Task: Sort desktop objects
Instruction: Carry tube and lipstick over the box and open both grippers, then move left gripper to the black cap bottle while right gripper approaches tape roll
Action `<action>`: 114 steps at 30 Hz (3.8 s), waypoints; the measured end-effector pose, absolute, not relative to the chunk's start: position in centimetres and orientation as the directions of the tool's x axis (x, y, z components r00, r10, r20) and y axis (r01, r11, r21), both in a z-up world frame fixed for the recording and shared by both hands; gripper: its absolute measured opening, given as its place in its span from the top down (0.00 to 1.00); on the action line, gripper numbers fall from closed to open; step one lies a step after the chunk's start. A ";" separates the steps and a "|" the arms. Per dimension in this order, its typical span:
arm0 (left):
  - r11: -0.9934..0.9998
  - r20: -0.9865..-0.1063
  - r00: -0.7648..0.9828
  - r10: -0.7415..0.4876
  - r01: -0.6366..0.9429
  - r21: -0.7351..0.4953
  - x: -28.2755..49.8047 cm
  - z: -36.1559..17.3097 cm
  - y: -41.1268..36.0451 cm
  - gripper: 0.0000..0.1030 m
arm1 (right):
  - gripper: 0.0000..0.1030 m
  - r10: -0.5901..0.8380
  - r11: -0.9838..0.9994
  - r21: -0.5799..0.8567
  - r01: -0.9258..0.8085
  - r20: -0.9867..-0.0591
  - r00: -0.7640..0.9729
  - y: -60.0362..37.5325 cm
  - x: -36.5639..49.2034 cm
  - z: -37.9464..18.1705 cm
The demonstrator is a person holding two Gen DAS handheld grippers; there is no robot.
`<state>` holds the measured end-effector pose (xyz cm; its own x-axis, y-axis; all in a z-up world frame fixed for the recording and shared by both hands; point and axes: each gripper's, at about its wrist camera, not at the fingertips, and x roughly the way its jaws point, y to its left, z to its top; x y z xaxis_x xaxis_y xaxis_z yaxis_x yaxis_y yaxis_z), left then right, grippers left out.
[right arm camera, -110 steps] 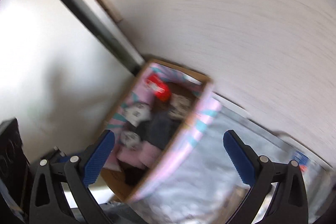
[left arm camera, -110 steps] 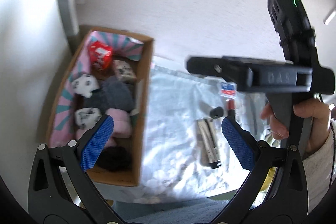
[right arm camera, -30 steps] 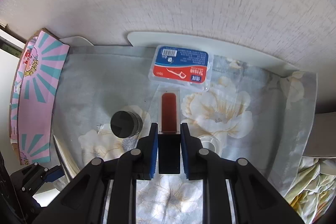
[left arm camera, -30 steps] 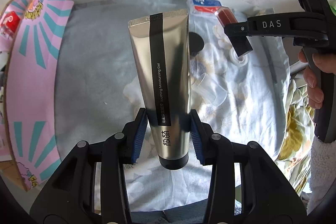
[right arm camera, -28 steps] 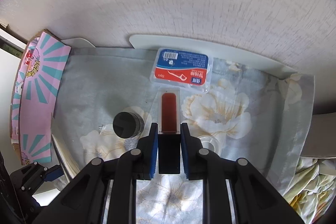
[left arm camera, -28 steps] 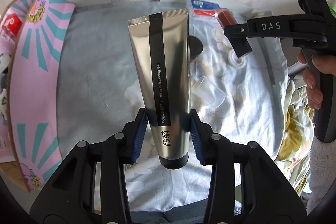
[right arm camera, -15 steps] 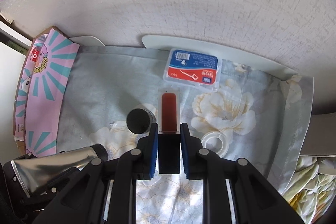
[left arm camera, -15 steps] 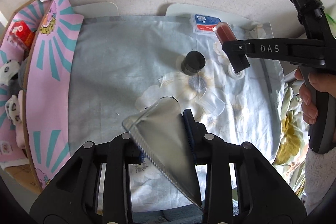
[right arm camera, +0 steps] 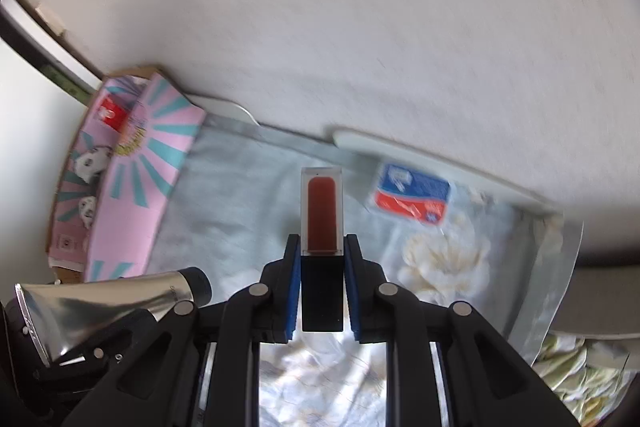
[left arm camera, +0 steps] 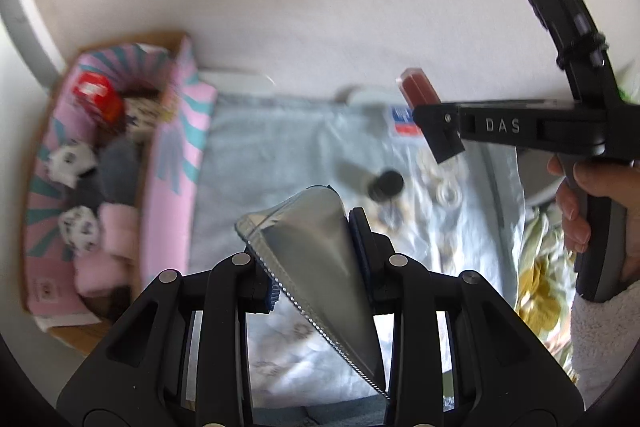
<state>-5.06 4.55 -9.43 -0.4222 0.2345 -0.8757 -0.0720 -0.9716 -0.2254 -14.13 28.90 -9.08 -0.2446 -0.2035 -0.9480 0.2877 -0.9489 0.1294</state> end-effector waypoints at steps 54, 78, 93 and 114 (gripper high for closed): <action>-0.951 -0.947 -0.314 -0.065 0.306 -0.036 -2.8 -9.6 -15.0 0.04 | 0.01 -0.377 -0.760 0.191 0.622 -0.908 -0.182 4.4 -16.2 -6.9; -0.984 -0.915 -0.400 -0.049 0.174 -0.023 -2.8 -6.2 -12.3 0.04 | 0.01 -0.377 -0.839 0.206 0.504 -0.887 -0.265 10.7 -15.2 -4.8; -0.980 -0.909 -0.386 0.154 -0.177 -0.090 -6.2 -7.7 2.3 0.04 | 0.01 -0.097 -0.974 0.027 0.227 -0.949 -0.300 29.5 -12.7 -6.2; -0.925 -0.921 -0.337 0.197 -0.374 -0.061 -10.1 -17.4 15.8 0.09 | 0.06 -0.068 -0.989 0.026 0.144 -0.953 -0.296 40.2 -6.4 -15.8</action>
